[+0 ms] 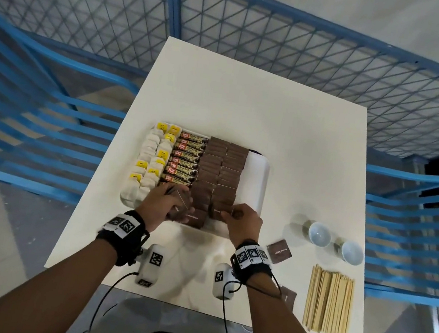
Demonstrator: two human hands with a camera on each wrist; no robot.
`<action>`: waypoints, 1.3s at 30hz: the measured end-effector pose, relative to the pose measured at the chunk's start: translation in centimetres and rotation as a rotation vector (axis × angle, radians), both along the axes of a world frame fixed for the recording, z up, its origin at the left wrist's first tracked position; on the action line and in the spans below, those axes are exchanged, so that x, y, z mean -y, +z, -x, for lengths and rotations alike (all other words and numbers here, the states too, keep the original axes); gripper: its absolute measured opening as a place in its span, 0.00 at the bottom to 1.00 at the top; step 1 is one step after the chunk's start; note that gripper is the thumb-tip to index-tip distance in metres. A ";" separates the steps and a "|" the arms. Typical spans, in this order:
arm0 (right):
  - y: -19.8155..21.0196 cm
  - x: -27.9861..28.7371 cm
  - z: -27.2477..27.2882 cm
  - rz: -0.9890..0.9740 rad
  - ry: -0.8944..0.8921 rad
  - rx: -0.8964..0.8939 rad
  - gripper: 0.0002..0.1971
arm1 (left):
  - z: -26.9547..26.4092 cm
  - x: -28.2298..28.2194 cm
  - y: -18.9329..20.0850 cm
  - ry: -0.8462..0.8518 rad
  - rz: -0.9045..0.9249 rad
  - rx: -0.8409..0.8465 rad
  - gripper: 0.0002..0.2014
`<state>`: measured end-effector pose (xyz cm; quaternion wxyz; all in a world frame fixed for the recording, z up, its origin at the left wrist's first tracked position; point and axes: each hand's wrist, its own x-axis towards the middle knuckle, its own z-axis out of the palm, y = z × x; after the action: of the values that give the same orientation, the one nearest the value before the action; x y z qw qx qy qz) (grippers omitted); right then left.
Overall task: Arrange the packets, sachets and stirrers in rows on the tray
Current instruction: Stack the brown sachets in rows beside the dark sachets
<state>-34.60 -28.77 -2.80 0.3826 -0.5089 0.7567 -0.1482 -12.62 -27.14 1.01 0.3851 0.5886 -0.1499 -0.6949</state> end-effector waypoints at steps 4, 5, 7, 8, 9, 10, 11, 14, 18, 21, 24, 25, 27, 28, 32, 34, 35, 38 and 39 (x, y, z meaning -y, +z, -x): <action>0.0 0.0 -0.6 0.030 -0.068 0.020 0.12 | -0.7 0.0 0.0 -0.040 0.009 -0.006 0.21; -0.2 0.0 -0.7 0.038 -0.081 0.020 0.13 | -0.8 0.0 0.0 -0.045 0.012 -0.009 0.21; -0.3 -0.3 -0.7 0.050 -0.113 0.022 0.14 | -1.0 0.2 0.0 -0.048 0.012 -0.013 0.20; -0.4 -0.5 -0.8 0.053 -0.124 0.022 0.15 | -1.1 0.3 -0.1 -0.049 0.009 -0.017 0.20; -0.4 -0.7 -0.8 0.053 -0.129 0.021 0.17 | -1.2 0.4 -0.1 -0.049 0.003 -0.028 0.20; -0.4 -0.9 -0.8 0.050 -0.127 0.017 0.19 | -1.3 0.6 -0.1 -0.049 -0.006 -0.042 0.20; -0.5 -1.0 -0.9 0.047 -0.123 0.012 0.21 | -1.4 0.7 -0.1 -0.048 -0.016 -0.053 0.20; -0.6 -1.1 -1.3 0.035 -0.125 -0.012 0.23 | -1.4 0.7 0.1 -0.089 -0.012 -0.055 0.20; -0.1 -1.0 -1.3 0.030 -0.164 0.015 0.25 | -1.6 0.5 0.1 -0.164 0.030 -0.031 0.15; 0.6 -1.5 -1.4 0.157 -0.193 0.013 0.21 | -1.4 0.5 0.3 -0.185 0.042 -0.019 0.13; 1.7 -1.4 -2.6 0.164 -0.020 0.113 0.13 | -0.9 0.7 0.4 -0.192 0.049 -0.001 0.13; 2.1 -1.2 -3.2 0.130 0.059 0.169 0.13 | -0.6 0.8 0.4 -0.181 0.047 0.005 0.14; 2.9 -0.6 -4.2 0.089 0.172 0.230 0.11 | -0.1 1.0 0.5 -0.167 0.047 0.031 0.14; 2.9 -0.3 -4.4 0.090 0.191 0.239 0.09 | 0.1 1.1 0.6 -0.164 0.043 0.053 0.13; 2.6 0.2 -4.5 0.117 0.093 0.269 0.05 | 0.1 1.0 0.6 -0.162 0.058 0.192 0.05; 2.4 0.2 -4.3 0.129 0.033 0.315 0.05 | -0.1 0.8 0.5 -0.181 0.085 0.239 0.05; 2.3 0.2 -4.3 0.127 0.032 0.330 0.06 | -0.2 0.7 0.5 -0.191 0.092 0.246 0.05; 2.3 0.3 -4.1 0.076 0.138 0.292 0.10 | -0.1 0.5 0.5 -0.204 0.095 0.237 0.07; 2.3 0.4 -3.9 0.071 0.165 0.272 0.09 | -0.1 0.4 0.5 -0.211 0.095 0.246 0.07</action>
<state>-30.71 -29.14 -0.55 0.4743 -0.5578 0.6478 -0.2102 -12.56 -27.58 1.46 0.3161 0.6312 -0.2894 -0.6465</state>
